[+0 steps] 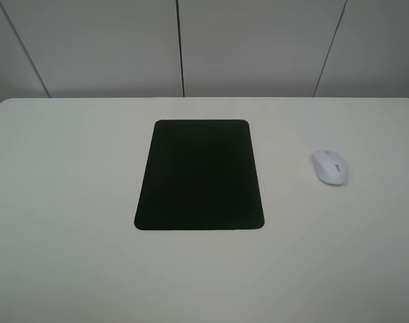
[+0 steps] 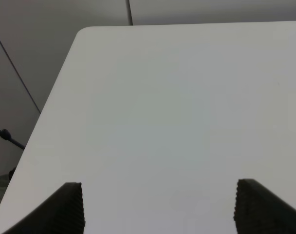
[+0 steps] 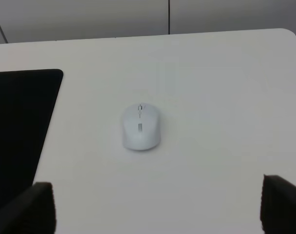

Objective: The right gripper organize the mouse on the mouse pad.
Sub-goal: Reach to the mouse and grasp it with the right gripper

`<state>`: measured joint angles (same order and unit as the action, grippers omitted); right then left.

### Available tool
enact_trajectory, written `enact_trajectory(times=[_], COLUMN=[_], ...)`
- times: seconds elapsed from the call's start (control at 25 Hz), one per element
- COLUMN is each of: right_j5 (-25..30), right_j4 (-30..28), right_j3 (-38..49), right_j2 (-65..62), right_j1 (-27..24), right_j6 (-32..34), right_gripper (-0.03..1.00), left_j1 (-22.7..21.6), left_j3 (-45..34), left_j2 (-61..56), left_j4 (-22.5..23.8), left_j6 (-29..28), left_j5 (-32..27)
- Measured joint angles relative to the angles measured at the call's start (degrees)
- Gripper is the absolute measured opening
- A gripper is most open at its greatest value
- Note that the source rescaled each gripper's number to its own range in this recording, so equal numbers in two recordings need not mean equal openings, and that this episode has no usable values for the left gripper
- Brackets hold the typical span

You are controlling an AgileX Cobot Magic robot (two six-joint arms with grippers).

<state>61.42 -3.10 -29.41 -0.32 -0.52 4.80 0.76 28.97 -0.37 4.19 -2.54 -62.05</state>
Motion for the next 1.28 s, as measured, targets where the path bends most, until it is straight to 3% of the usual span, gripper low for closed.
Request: enact_trajectory(times=[1.28], right_j5=[0.0], right_j4=[0.0], right_j3=[0.0], right_j2=[0.0], right_j1=[0.0], right_j6=[0.0], right_gripper=[1.0], left_j1=[0.0], left_j3=[0.0], left_j2=[0.0], left_j4=[0.0], left_j6=[0.0], left_j5=[0.0])
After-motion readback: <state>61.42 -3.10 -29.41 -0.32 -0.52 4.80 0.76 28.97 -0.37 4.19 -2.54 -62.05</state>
